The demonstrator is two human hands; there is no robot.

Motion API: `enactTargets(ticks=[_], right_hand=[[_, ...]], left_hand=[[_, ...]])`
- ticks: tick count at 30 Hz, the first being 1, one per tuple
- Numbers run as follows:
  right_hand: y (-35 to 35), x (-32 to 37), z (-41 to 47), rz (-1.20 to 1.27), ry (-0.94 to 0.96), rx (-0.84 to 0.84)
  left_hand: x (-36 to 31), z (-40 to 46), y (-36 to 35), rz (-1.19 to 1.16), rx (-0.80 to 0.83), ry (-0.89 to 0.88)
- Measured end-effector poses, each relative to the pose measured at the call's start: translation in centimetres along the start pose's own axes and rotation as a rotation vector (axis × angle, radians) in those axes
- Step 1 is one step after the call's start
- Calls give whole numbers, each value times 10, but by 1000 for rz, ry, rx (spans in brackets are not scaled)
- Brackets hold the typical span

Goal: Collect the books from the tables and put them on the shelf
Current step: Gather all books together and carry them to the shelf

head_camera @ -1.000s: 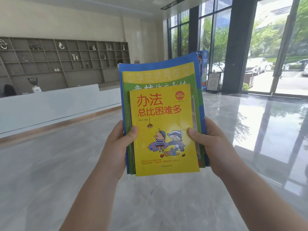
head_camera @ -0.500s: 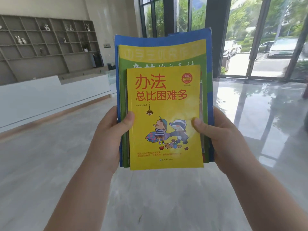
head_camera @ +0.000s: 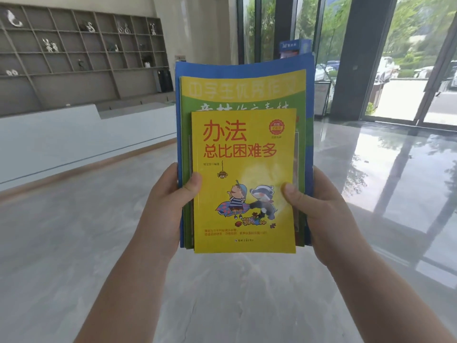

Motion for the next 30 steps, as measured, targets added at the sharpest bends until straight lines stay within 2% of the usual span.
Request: enactTargets(ticks=[11,23,30], right_hand=[[8,-103,373,-16,-67,-45],[88,-166,709,-46,-97,-133],[129,-187,951,-37,-108,-65]], left_hand=[[163,355,17,-47,7,82],[311,689,-45,-29,41,158],[379,907,-84,-34,-20,151]])
Point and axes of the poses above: each hand's wrist, its own z-axis towards the middle knuckle, its own y-axis out of the back of the hand, x = y × z, the point moved 6 cm from there along z, towards the middle knuckle, and after that the axes turned 1 degree about -y, right-handed, at the moved point
